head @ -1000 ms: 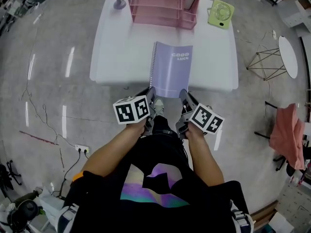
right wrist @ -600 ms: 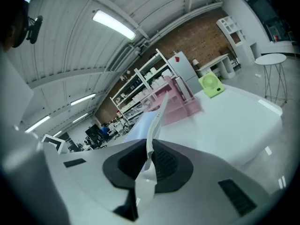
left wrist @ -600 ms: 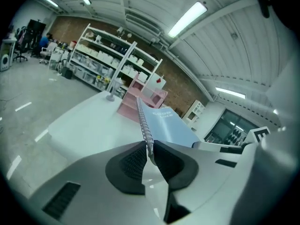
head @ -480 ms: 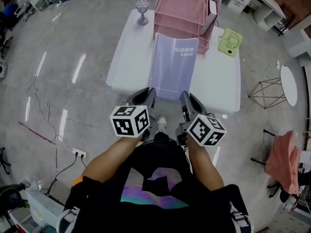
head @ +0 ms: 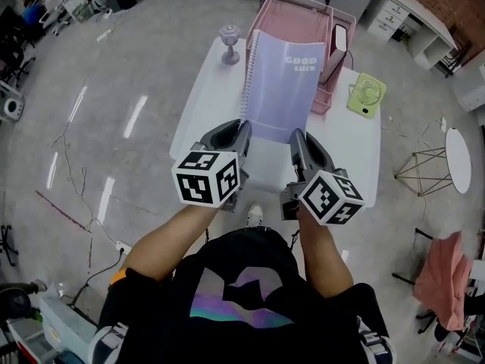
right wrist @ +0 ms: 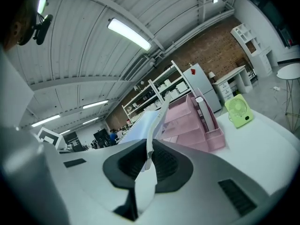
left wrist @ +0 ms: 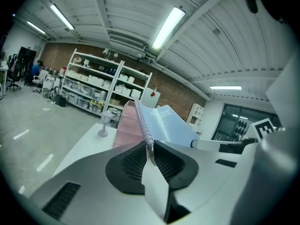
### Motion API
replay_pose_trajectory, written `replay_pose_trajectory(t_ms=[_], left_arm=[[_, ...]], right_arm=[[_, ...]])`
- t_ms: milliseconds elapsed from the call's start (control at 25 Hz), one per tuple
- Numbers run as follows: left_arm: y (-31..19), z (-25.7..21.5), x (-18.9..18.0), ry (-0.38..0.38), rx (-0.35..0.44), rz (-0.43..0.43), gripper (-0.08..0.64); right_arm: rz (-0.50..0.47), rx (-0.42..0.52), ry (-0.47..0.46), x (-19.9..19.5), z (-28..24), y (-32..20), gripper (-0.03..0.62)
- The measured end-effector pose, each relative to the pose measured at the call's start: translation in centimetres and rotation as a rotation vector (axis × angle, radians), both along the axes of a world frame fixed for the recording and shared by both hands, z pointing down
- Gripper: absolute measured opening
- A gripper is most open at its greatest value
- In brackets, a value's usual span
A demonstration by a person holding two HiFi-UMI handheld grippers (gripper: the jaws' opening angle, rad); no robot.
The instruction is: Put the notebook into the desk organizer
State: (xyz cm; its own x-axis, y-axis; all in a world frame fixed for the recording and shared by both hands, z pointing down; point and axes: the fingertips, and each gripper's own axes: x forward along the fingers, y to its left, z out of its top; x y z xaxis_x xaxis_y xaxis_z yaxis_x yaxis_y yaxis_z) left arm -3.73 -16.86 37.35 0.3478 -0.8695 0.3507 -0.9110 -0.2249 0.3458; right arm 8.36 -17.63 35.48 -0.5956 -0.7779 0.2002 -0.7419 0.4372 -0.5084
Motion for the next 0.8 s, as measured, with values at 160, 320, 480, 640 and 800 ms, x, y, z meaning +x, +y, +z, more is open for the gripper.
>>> replay_pose_trajectory(t_ms=[160, 320, 480, 640, 800], left_arm=[[-4.5, -1.7, 0.8, -0.029, 0.020, -0.006, 0.052], [-8.7, -3.1, 1.2, -0.050, 0.033, -0.017, 0.052], [-12.5, -3.7, 1.3, -0.067, 0.037, -0.020, 0.052], [-15.8, -4.1, 0.3, -0.061, 0.028, 0.004, 0.052], [-19.4, -3.9, -0.8, -0.037, 0.014, 0.028, 0.052]], right_arm=[[0.005, 0.025, -0.005, 0.7, -1.5, -4.3, 0.044], [0.010, 0.044, 0.008, 0.9, -2.9, -8.4, 0.044], [0.026, 0.052, 0.039, 0.8, -3.5, -12.2, 0.044], [0.066, 0.046, 0.080, -0.4, -4.1, -15.2, 0.044], [0.108, 0.021, 0.125, -1.7, -3.8, -18.6, 0.044]])
